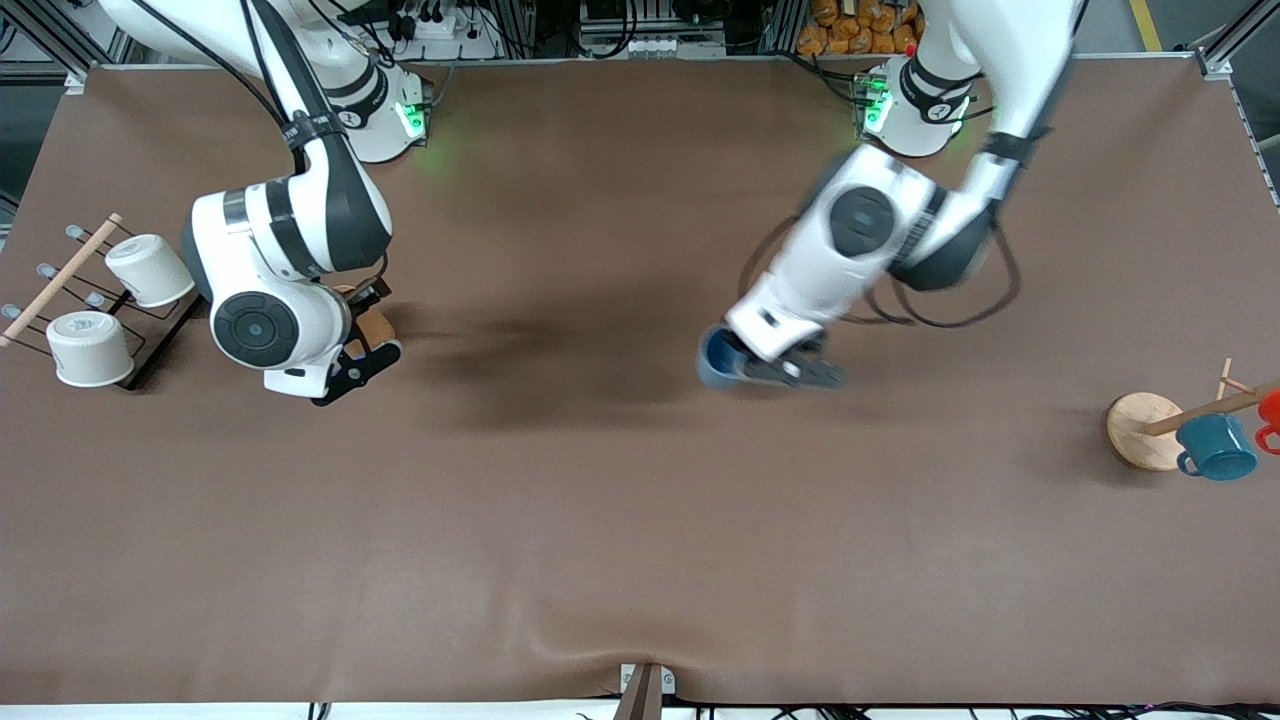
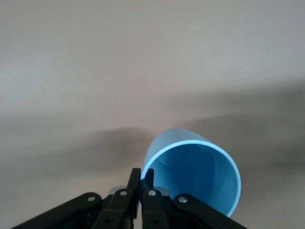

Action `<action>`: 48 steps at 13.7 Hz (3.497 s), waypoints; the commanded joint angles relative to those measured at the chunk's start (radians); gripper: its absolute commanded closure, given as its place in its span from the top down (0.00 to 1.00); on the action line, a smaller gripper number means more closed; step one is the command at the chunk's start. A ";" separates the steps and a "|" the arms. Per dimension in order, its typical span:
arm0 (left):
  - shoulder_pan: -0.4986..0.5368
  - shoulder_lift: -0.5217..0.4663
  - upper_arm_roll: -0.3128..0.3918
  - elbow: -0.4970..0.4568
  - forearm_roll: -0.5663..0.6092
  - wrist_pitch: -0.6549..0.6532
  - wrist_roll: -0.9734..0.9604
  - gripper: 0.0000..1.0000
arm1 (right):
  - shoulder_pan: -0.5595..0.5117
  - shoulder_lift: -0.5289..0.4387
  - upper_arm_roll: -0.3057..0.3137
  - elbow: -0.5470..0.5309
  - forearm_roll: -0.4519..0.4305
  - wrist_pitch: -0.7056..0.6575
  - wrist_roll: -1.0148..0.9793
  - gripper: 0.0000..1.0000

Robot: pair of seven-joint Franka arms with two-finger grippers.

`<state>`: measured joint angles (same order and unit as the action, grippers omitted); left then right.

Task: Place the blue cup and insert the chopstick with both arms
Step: 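Grasp the blue cup rim with the left gripper and lift it, then carry the blue cup to the table middle and open the left gripper, then raise the left gripper away while the right gripper grasps the pink chopstick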

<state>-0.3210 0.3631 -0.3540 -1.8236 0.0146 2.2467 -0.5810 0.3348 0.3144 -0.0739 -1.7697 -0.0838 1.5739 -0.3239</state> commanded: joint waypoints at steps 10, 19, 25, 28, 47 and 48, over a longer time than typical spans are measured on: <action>-0.283 0.203 0.020 0.135 0.160 -0.019 -0.491 0.00 | 0.000 -0.014 0.003 -0.054 -0.050 0.060 -0.001 0.51; -0.178 0.021 0.024 0.200 0.165 -0.247 -0.494 1.00 | 0.001 -0.014 0.003 -0.053 -0.050 0.048 0.006 0.43; 0.132 -0.122 0.021 0.305 0.153 -0.409 -0.286 1.00 | -0.003 -0.014 0.005 -0.053 -0.041 0.044 0.066 0.00; 0.247 -0.156 0.021 0.305 0.153 -0.424 -0.226 1.00 | -0.003 -0.015 0.005 -0.051 -0.039 0.035 0.068 0.00; 0.320 -0.354 0.285 0.305 0.030 -0.703 0.421 1.00 | 0.004 -0.155 0.008 0.321 0.105 -0.218 0.011 0.00; 0.316 -0.361 0.296 0.297 0.015 -0.705 0.435 1.00 | 0.004 -0.150 0.006 0.331 0.160 -0.203 0.012 0.00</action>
<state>0.0306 0.0310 -0.0971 -1.4981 0.0642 1.5533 -0.1763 0.3377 0.1596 -0.0665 -1.4690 -0.0043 1.3643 -0.3106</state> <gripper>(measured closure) 0.000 0.903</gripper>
